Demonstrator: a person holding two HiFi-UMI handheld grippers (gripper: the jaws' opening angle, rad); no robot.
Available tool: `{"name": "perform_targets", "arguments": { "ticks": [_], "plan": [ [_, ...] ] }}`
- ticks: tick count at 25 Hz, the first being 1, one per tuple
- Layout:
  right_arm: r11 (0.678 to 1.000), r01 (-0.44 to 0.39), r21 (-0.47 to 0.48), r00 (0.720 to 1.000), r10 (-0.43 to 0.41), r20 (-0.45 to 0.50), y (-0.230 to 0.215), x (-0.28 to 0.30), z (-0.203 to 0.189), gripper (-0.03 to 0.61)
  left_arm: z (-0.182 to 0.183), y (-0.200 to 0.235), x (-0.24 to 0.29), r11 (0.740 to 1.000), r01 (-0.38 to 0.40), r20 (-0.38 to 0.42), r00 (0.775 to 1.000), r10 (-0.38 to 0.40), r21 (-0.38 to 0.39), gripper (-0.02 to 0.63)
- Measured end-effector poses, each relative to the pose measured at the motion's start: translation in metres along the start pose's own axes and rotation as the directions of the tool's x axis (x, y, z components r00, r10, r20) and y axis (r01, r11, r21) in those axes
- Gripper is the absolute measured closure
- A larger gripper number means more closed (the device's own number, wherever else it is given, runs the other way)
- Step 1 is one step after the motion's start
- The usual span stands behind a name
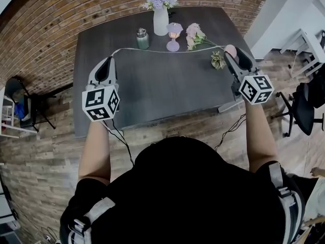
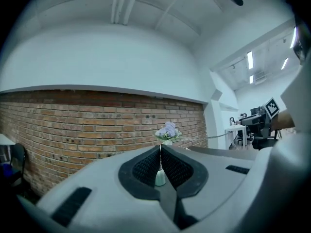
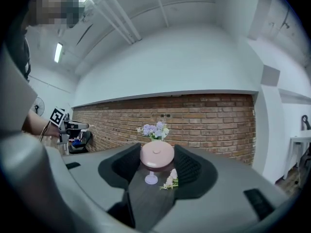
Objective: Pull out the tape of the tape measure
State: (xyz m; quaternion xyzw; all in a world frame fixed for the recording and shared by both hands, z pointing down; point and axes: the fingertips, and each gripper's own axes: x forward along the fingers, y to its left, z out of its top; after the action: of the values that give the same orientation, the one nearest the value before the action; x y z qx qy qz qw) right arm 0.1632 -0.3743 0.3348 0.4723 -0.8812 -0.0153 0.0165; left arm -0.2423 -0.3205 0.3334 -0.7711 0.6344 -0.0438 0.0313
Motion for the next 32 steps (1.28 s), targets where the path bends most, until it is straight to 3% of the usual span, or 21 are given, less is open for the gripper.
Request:
{"name": "perform_targets", "arguments": {
  "ticks": [5, 9, 16, 20, 21, 22, 23, 29, 32],
  "plan": [
    [1.000, -0.003, 0.012, 1.000, 0.003, -0.018, 0.001, 0.003, -0.010, 0.365, -0.010, 0.002, 0.002, 1.000, -0.002, -0.030, 1.000, 0.002, -0.002, 0.600],
    [1.000, -0.018, 0.007, 0.996, 0.019, -0.085, 0.012, 0.008, -0.040, 0.365, -0.046, -0.008, 0.007, 0.998, 0.021, -0.123, 0.992, -0.029, -0.064, 0.600],
    [0.992, 0.018, 0.124, 0.967, 0.015, -0.255, 0.023, 0.013, -0.134, 0.365, -0.139, -0.021, 0.007, 0.983, -0.011, -0.345, 0.937, -0.054, -0.183, 0.600],
    [0.987, 0.082, 0.137, 0.965, -0.044, -0.258, 0.012, 0.016, -0.148, 0.361, -0.142, -0.027, 0.013, 0.985, 0.006, -0.333, 0.941, -0.064, -0.173, 0.597],
    [0.986, 0.093, 0.138, 0.962, -0.054, -0.266, 0.009, 0.018, -0.154, 0.334, -0.144, -0.029, 0.015, 0.984, 0.014, -0.334, 0.940, -0.074, -0.180, 0.551],
    [0.984, 0.098, 0.148, 0.958, -0.054, -0.282, 0.008, 0.018, -0.161, 0.260, -0.147, -0.030, 0.016, 0.981, 0.020, -0.339, 0.937, -0.085, -0.192, 0.464],
    [0.981, 0.104, 0.166, 0.954, -0.051, -0.297, 0.007, 0.017, -0.169, 0.232, -0.151, -0.031, 0.016, 0.979, 0.019, -0.347, 0.934, -0.090, -0.202, 0.433],
    [0.957, 0.167, 0.238, 0.959, -0.101, -0.266, -0.012, 0.007, -0.173, 0.244, -0.151, -0.022, 0.018, 0.982, -0.026, -0.339, 0.940, -0.040, -0.188, 0.434],
    [0.944, 0.213, 0.253, 0.960, -0.155, -0.233, -0.026, 0.005, -0.161, 0.314, -0.145, -0.019, 0.021, 0.982, -0.033, -0.322, 0.946, -0.030, -0.188, 0.442]
  ]
}}
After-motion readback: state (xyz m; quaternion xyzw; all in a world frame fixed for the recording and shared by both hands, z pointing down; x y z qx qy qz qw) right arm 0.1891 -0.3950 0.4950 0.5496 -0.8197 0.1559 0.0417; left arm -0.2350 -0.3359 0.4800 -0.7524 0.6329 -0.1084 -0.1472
